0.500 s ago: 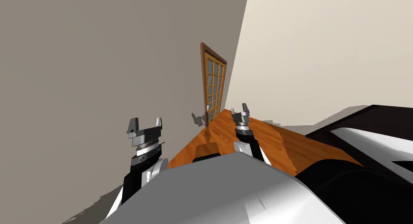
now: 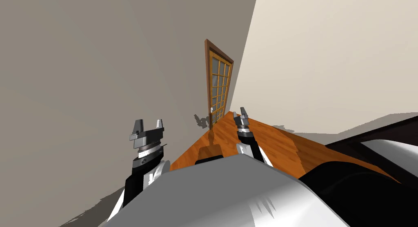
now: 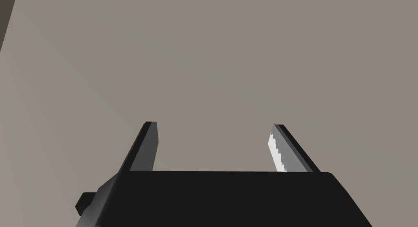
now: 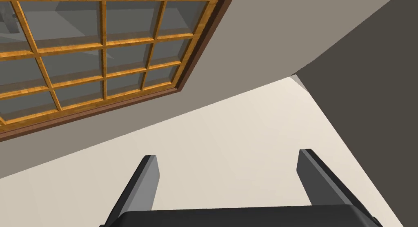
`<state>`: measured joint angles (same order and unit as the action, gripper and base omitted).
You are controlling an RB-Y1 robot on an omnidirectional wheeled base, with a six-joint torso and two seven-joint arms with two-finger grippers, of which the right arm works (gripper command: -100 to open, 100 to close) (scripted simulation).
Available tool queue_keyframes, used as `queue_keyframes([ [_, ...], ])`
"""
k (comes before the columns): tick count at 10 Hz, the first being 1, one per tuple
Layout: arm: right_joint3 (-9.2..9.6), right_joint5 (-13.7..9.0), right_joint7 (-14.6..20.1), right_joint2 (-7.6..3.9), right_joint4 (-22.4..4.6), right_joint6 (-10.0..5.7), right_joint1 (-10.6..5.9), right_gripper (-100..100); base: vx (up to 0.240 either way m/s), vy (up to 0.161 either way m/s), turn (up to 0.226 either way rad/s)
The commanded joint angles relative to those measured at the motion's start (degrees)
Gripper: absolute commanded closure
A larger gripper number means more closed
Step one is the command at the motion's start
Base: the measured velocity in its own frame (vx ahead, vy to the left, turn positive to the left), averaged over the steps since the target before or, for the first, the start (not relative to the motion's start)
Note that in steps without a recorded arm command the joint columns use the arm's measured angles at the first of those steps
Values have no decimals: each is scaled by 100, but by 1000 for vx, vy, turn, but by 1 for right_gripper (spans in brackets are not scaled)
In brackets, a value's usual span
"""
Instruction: Pull the door open
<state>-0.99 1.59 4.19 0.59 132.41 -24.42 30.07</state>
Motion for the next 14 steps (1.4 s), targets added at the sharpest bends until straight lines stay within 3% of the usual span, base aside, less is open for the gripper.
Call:
queue_keyframes([
  [1,-45,73,-145,-43,-185,-93,-35,-100,96,-42,67],
  [7,-224,395,-739,-194,-848,-354,-170,-100,86,-45,94],
  [14,-490,872,-1618,-334,-1830,-741,-370,-100,90,-69,113],
])
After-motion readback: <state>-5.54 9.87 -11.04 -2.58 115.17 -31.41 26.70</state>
